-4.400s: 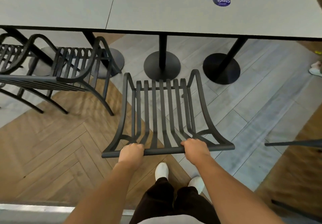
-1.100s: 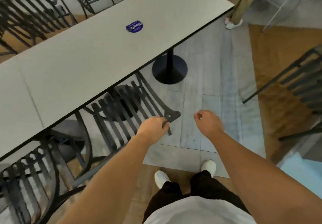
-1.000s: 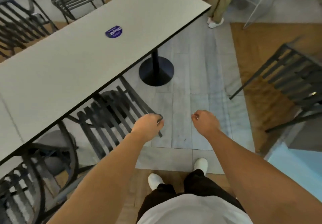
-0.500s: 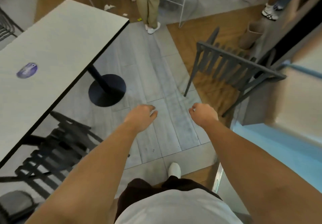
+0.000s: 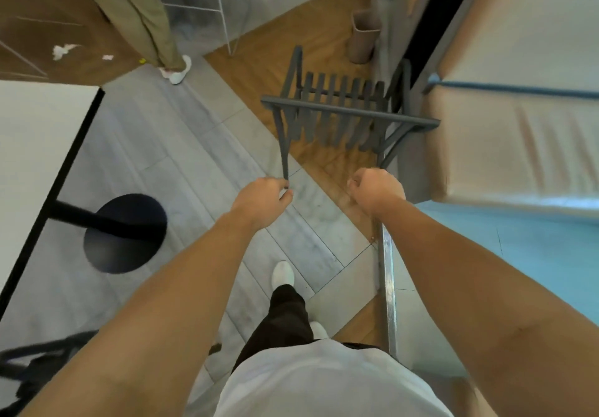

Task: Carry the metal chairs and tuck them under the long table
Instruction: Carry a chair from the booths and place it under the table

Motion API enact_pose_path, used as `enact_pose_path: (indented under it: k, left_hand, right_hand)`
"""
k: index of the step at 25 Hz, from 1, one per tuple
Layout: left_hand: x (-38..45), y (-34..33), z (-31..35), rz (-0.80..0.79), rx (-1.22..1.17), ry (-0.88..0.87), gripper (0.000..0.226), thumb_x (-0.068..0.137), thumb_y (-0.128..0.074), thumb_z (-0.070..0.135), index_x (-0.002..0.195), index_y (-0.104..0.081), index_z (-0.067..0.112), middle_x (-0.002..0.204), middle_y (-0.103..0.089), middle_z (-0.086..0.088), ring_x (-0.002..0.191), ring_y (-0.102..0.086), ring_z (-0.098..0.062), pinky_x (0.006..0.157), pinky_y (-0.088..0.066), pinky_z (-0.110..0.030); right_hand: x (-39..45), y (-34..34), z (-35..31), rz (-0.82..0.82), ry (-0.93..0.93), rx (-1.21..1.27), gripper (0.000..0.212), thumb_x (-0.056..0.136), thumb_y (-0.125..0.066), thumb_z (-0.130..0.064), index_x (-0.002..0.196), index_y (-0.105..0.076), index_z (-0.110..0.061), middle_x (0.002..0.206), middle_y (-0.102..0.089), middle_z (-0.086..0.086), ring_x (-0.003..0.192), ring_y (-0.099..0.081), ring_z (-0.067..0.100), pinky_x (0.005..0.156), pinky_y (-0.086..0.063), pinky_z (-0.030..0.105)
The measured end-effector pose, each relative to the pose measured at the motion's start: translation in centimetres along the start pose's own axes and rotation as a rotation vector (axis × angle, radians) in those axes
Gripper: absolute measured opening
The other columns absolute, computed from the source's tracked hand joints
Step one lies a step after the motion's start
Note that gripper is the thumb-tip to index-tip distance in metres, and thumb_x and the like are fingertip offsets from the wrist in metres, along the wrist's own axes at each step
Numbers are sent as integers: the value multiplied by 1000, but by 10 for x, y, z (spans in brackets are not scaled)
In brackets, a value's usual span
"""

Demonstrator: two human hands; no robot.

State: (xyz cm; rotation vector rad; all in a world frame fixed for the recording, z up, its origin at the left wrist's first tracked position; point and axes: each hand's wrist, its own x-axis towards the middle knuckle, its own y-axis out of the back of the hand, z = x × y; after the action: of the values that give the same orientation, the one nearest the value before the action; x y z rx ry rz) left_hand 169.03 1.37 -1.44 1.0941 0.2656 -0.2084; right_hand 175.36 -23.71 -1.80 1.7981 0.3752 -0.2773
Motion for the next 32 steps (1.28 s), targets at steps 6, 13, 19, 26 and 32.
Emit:
enact_pose_path:
  k: [6, 13, 19, 26, 32]
  left_hand:
    - [121, 37, 11, -52, 82, -89, 42, 106, -47, 38, 140, -62, 17, 138, -64, -6, 121, -61, -28, 99, -52, -41]
    - [223, 50, 41, -49, 56, -89, 42, 106, -49, 37, 142, -60, 18, 134, -62, -4, 118, -58, -25, 98, -51, -41]
    - [281, 26, 59, -9, 81, -97, 54, 102, -60, 35, 151, -49, 16, 152, -48, -2, 140, -40, -22, 114, -37, -38]
    - [351, 19, 44, -208, 300, 15, 49, 95, -67, 46, 137, -59, 20, 119, -66, -3, 111, -60, -28, 100, -50, -45]
    - [361, 16, 33, -263, 509, 77, 26, 103, -57, 36, 125, -64, 24, 95, -67, -3, 89, -65, -26, 78, -52, -37]
  right_hand:
    - [81, 37, 4, 52, -64, 46, 37, 106, -48, -40, 135, -61, -20, 127, -61, 9, 111, -62, 33, 92, -53, 44]
    - [170, 69, 35, 58, -46, 41, 48, 106, -50, -38, 150, -45, -19, 147, -47, 9, 134, -46, 31, 101, -52, 50]
    - [242, 86, 72, -100, 4, -61, 50, 102, -58, -38, 148, -46, -21, 140, -49, 8, 130, -47, 31, 103, -51, 51]
    - [288, 66, 93, -308, 34, -96, 28, 99, -65, -36, 122, -64, -20, 104, -63, 3, 98, -65, 25, 93, -57, 46]
    - [299, 50, 87, -256, 17, -276, 16, 102, -59, -31, 107, -67, -19, 85, -63, 1, 82, -66, 23, 82, -59, 40]
